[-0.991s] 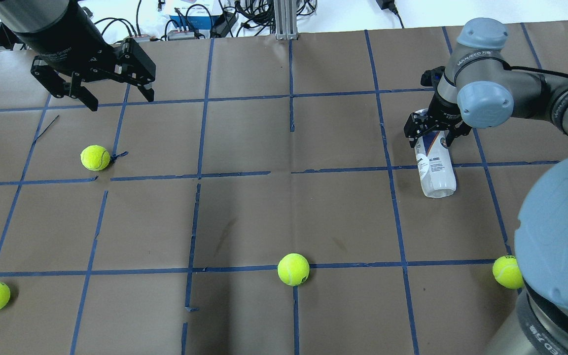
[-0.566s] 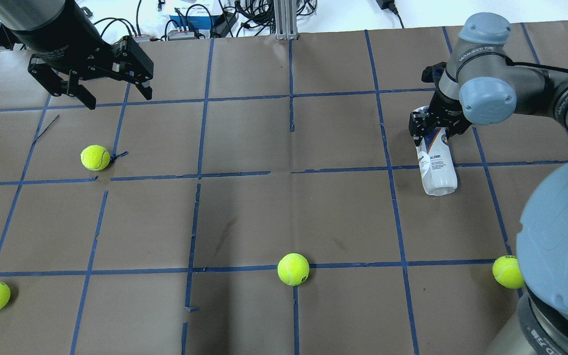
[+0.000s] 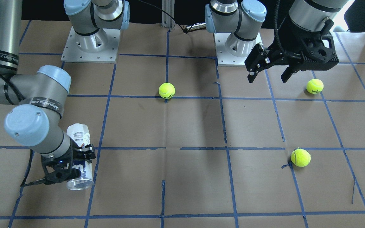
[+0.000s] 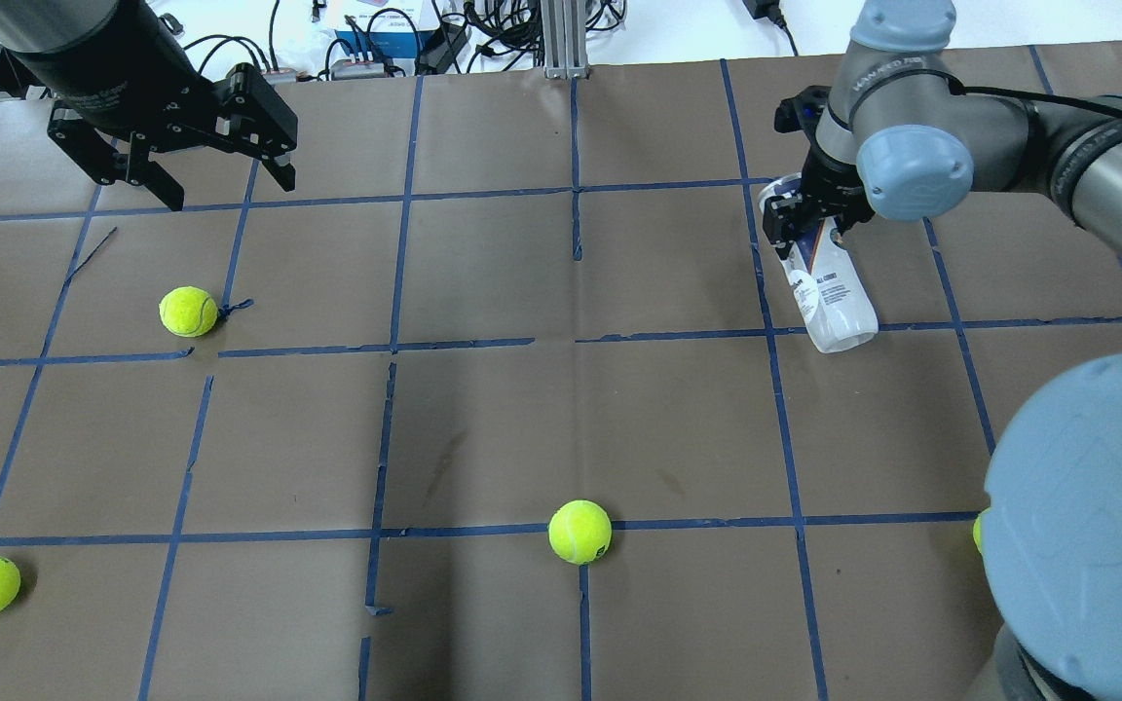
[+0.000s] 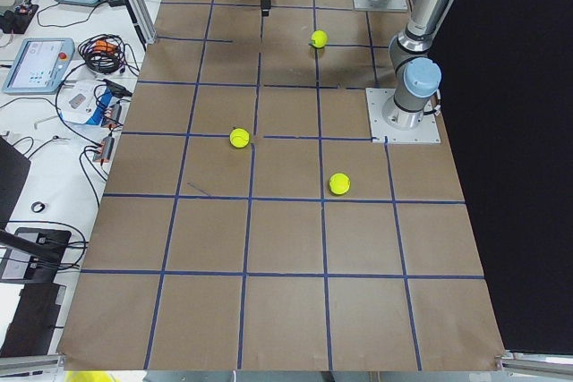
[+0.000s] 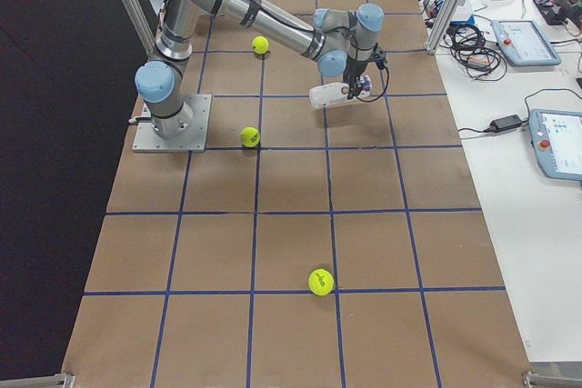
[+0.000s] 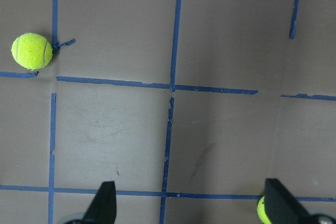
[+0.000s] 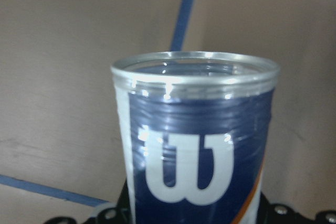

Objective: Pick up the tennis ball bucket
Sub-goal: 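Close the right gripper on the can and carry it toward the table center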

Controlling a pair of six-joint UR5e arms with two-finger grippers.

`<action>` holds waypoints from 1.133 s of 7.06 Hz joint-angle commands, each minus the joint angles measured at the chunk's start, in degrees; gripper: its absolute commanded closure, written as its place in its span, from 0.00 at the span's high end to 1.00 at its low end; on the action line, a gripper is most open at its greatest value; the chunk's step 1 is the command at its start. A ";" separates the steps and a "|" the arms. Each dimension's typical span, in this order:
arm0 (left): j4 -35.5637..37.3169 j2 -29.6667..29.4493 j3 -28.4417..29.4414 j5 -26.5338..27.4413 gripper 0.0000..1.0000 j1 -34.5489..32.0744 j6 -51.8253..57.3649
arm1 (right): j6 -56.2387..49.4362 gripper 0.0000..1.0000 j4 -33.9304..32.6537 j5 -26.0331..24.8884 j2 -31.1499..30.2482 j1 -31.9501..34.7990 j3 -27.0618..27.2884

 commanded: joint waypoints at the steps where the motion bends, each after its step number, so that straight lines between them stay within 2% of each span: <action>1: -0.01 0.06 0.06 0.00 1.00 0.05 -0.01 | -11.18 0.67 0.16 0.10 0.80 6.70 -5.41; 2: -0.01 -0.03 0.06 0.00 1.00 0.05 -0.01 | -19.35 0.67 -0.11 0.89 1.85 7.68 -6.38; 3: -0.01 -0.03 0.06 0.00 1.00 0.05 -0.01 | -25.08 0.67 -4.72 1.15 3.86 10.91 -7.35; 4: -0.01 -0.03 0.06 0.00 1.00 0.05 -0.01 | -27.14 0.67 -6.25 0.81 6.14 14.60 -8.84; 6: -0.01 0.06 0.06 0.00 1.00 0.05 -0.01 | -32.85 0.67 -5.66 0.81 9.49 17.35 -15.77; 8: -0.01 0.06 -0.03 0.00 1.00 0.05 -0.01 | -37.59 0.66 -7.05 -0.77 11.34 19.72 -16.24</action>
